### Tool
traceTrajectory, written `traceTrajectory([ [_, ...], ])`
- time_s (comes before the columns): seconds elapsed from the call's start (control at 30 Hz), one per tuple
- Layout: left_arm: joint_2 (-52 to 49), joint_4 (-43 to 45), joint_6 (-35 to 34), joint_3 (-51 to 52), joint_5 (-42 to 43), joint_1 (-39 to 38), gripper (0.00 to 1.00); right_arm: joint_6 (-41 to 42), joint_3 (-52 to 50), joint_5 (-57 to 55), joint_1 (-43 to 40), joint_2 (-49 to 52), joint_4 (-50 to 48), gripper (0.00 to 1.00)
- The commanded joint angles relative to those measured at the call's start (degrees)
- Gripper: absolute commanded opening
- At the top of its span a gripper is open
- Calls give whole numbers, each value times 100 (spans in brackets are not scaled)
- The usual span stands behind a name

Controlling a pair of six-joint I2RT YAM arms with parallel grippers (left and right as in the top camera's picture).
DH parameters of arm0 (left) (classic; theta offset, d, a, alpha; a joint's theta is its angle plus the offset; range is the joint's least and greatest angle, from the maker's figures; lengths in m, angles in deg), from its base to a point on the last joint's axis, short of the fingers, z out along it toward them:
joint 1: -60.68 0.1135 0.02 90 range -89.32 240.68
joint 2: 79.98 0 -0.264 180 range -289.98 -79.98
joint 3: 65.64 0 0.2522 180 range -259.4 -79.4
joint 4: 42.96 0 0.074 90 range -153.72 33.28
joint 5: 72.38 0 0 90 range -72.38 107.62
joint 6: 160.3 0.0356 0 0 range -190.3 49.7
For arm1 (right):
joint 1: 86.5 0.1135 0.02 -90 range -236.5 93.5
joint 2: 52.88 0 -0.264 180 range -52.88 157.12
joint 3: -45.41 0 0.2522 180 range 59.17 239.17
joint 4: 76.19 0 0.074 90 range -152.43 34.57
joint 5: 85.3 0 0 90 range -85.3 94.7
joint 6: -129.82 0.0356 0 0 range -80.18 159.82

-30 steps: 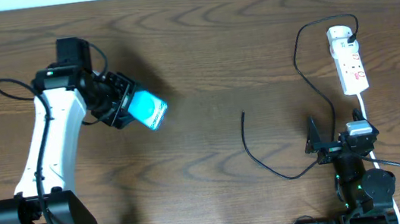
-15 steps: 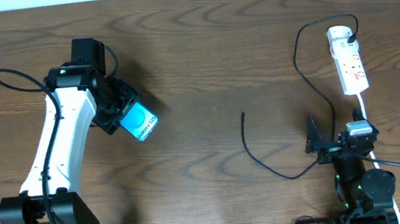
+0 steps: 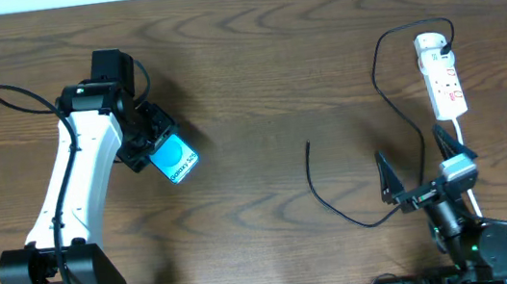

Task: Plug charger to phone and switch on socket
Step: 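Move the right gripper toward the black cable's loose end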

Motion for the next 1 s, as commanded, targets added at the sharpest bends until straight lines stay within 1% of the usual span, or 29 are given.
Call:
traceTrajectory([
  [0.0, 11, -9, 103, -4, -76, -22, 7, -127, 1401, 389, 33, 984, 745, 99],
  [0.1, 11, -13, 103, -4, -76, -22, 7, -120, 2736, 957, 33, 2347, 1615, 99],
  [0.23, 11, -11, 101, -4, -76, -22, 7, -146, 4951, 2031, 37, 4454, 3812, 99],
  [0.3, 11, -15, 101, -4, -76, -22, 7, -249, 6127, 2249, 39, 5539, 4999, 99],
  [0.33, 11, -15, 103, -4, -74, -22, 7, -214, 6627, 2247, 39, 6024, 5427, 99],
  [0.4, 11, -15, 103, -4, -74, -22, 7, -184, 7403, 2243, 39, 6828, 5956, 99],
  [0.43, 11, -13, 101, -4, -76, -22, 7, -170, 7637, 2245, 39, 7121, 6015, 99],
  [0.53, 11, -11, 101, -4, -74, -22, 7, 251, 8059, 2358, 39, 7938, 5928, 99],
  [0.57, 11, -11, 103, -4, -76, -22, 7, 404, 8091, 2500, 39, 8168, 5849, 99],
  [0.63, 11, -9, 103, -4, -74, -22, 7, 920, 8089, 2927, 46, 8679, 5357, 99],
  [0.7, 11, 11, 103, -4, -76, -22, 7, 1185, 8089, 3228, 103, 9060, 5169, 99],
  [0.77, 11, 35, 101, -4, -76, -22, 7, 1392, 8091, 3180, 208, 9364, 5130, 99],
  [0.83, 11, 63, 101, -4, -74, -22, 7, 1641, 8091, 2542, 426, 9663, 5182, 99],
  [0.97, 11, 79, 101, -4, -74, -22, 7, 2601, 8091, 393, 1126, 10113, 5329, 99],
])
